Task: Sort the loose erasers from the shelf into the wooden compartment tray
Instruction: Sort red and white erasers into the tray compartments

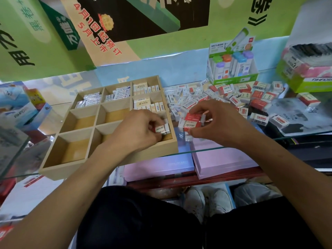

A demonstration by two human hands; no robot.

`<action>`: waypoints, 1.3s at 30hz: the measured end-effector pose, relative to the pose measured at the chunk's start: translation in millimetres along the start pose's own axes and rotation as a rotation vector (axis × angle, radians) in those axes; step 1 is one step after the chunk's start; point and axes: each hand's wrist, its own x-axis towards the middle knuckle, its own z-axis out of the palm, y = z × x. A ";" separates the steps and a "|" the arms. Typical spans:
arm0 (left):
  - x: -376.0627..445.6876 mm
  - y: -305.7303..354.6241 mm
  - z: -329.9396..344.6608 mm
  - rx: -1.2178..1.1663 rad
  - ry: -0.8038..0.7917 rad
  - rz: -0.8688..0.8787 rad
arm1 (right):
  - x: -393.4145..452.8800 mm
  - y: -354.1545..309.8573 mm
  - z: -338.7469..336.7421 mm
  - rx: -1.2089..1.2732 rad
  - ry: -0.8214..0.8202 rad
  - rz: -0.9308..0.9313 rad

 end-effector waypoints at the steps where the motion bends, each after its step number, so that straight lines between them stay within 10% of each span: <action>1: 1.1 1.5 -0.5 0.032 -0.005 0.014 | -0.1 0.3 -0.1 0.003 0.001 -0.002; 13: 4.2 -7.9 -11.8 0.147 -0.146 0.026 | -1.3 -10.4 6.0 0.103 0.045 -0.034; 18: -9.6 9.9 -21.8 -0.660 -0.004 -0.192 | 3.1 -20.3 19.9 0.187 0.092 -0.068; 24: -13.7 4.2 -23.9 -0.930 0.027 -0.361 | 6.9 -30.7 40.4 0.336 0.106 -0.061; 39: 0.6 -15.3 -31.8 0.177 -0.295 0.141 | 10.7 -20.0 35.0 0.242 0.172 0.030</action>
